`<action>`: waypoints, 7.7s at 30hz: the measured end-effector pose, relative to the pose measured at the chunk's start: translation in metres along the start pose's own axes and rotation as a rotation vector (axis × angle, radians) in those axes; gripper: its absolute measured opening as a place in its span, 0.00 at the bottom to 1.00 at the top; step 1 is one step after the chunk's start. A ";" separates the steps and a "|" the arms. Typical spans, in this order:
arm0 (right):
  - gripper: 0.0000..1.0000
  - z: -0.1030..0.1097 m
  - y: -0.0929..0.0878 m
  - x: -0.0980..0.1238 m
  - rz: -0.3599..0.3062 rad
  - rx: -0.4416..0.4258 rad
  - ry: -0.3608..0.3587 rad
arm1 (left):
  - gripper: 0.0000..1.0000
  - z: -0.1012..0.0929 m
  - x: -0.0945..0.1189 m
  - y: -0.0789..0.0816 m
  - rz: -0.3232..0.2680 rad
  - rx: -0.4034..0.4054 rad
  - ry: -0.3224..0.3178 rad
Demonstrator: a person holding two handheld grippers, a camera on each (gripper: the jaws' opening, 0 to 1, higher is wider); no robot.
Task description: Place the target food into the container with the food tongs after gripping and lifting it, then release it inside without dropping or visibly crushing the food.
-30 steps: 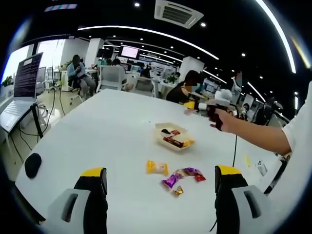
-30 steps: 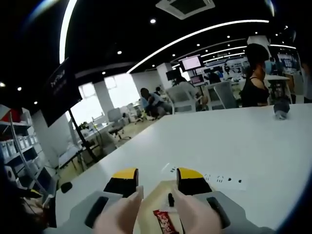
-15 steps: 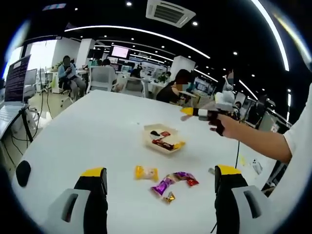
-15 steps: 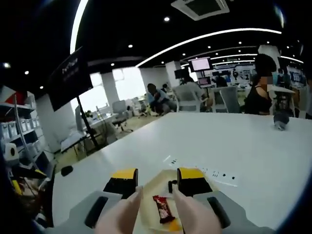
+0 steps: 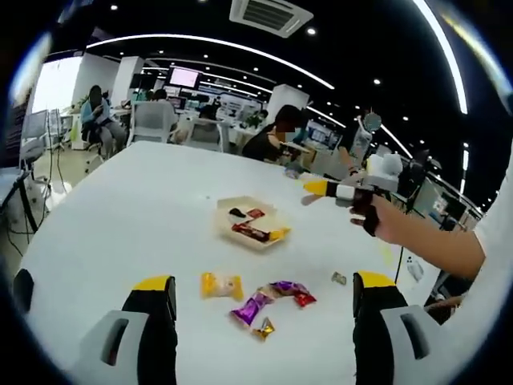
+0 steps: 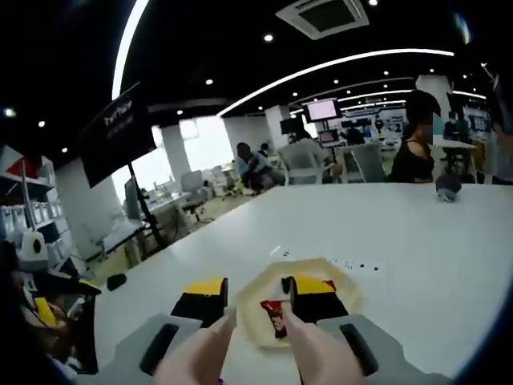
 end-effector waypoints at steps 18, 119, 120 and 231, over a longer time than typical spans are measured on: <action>0.30 0.036 -0.035 0.047 0.067 0.017 -0.146 | 0.92 0.003 -0.038 0.013 0.018 -0.075 -0.231; 0.28 -0.050 -0.150 0.125 0.359 0.336 -0.345 | 0.90 0.071 -0.021 -0.028 0.158 -0.126 -0.273; 0.28 -0.051 -0.153 0.124 0.371 0.340 -0.340 | 0.91 0.071 -0.021 -0.029 0.162 -0.129 -0.269; 0.20 0.005 0.044 0.059 0.049 -0.064 -0.383 | 0.86 0.066 -0.010 -0.021 0.051 -0.104 -0.333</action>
Point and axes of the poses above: the point that each gripper's makers call its tool centre point, and the gripper's own axes: x roughly backward along the fingers, z roughly to its left, y roughly out of its top, the point moved 1 cm from there along x, roughly backward along the fingers, and after that the axes turned 1 degree about z, right-handed, at the moved point
